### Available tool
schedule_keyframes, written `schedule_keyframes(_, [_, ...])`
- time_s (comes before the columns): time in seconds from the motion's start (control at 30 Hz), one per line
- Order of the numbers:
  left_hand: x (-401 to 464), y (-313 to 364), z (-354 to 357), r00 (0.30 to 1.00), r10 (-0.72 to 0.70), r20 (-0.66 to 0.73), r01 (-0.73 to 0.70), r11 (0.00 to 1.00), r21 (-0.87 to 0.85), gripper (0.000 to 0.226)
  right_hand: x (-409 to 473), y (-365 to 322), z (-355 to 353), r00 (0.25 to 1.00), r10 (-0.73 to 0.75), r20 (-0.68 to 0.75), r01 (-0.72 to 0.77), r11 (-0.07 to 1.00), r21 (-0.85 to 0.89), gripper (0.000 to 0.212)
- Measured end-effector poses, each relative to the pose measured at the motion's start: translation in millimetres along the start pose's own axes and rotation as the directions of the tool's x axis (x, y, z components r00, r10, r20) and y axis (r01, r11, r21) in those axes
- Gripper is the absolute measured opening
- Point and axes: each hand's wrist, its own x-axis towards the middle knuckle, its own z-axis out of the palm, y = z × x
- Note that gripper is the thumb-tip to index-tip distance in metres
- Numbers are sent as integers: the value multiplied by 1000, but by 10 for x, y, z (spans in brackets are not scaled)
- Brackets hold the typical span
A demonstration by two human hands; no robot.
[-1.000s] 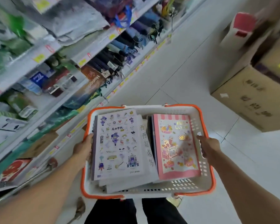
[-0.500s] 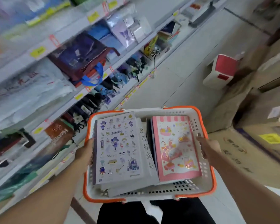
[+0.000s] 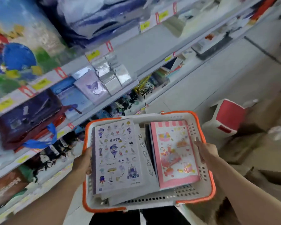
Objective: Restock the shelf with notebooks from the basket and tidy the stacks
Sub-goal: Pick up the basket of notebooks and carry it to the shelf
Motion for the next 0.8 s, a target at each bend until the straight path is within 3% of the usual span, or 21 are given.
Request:
schedule_keyframes(0.23, [78, 818, 969, 995, -95, 40, 101, 980, -170, 52, 835, -1344, -430, 999, -46, -8, 45, 989, -139, 30])
schedule_keyframes(0.43, [88, 1197, 1452, 982, -179, -64, 160, 959, -235, 56, 1503, -2144, -543, 997, -65, 38, 73, 963, -259, 42])
schedule_keyframes(0.57, [60, 1478, 1835, 957, -259, -129, 214, 934, -287, 55, 2121, -2615, -502, 982, -3, 187, 63, 947, -316, 45])
schedule_keyframes(0.8, [11, 1614, 2622, 891, -392, -229, 269, 863, -428, 52, 3003, -3492, -256, 956, -39, 289, 155, 908, -390, 42])
